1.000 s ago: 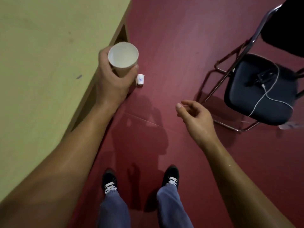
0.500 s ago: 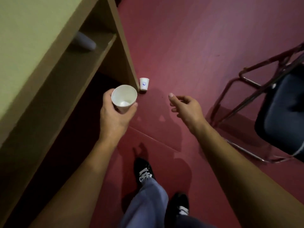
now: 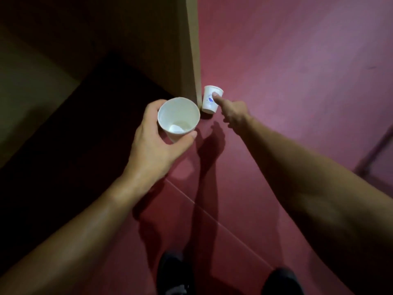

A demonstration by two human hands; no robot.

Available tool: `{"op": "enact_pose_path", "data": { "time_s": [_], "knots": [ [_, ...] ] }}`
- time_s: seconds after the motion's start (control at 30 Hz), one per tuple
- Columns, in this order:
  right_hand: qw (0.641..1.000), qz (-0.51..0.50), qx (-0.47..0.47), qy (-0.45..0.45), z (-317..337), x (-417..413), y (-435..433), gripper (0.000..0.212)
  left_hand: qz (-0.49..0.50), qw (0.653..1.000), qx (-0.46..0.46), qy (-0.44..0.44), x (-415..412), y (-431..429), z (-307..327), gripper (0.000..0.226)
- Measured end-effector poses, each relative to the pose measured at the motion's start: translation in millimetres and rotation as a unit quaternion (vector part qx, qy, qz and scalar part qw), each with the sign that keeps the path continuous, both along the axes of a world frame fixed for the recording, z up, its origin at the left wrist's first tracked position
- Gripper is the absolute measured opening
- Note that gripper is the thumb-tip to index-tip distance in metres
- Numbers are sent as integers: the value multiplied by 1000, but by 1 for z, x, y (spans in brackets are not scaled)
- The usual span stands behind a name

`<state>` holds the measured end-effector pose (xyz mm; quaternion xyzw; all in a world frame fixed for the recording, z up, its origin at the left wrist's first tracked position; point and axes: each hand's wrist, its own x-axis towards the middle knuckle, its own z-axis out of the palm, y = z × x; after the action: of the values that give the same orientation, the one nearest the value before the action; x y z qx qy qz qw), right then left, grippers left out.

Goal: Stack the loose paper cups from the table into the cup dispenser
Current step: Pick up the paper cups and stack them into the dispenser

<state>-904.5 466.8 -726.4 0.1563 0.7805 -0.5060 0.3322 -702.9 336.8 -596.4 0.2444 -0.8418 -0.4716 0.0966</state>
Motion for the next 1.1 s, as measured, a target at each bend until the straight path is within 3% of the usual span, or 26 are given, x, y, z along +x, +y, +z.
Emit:
{"op": "enact_pose_path", "data": {
  "time_s": [0.13,0.33,0.5,0.57,0.67,0.83,0.97,1.1],
  "knots": [
    [1000,-24,-1,-3,-58,-39,-29,59,5,1000,-7,14,-5,-16,-40,70],
    [999,25,34,31,-112,-87,-53,118,26,999,-18,25,-11,-46,-59,67],
    [998,27,47,-22,-169,-121,-59,104,49,998,-15,22,-17,-50,-60,66],
    [998,26,55,-18,-149,-109,-57,100,51,999,-6,20,-16,-47,-60,66],
    [998,-38,43,33,-91,-72,-48,71,54,998,3,15,-13,-42,-59,66],
    [997,-46,4,64,-30,-27,6,48,65,998,17,-6,3,-23,-29,69],
    [996,-38,5,81,58,34,57,33,78,996,41,-20,28,8,28,71],
    [994,-10,-12,104,196,109,103,36,111,991,75,-24,67,46,128,69]
  ]
}}
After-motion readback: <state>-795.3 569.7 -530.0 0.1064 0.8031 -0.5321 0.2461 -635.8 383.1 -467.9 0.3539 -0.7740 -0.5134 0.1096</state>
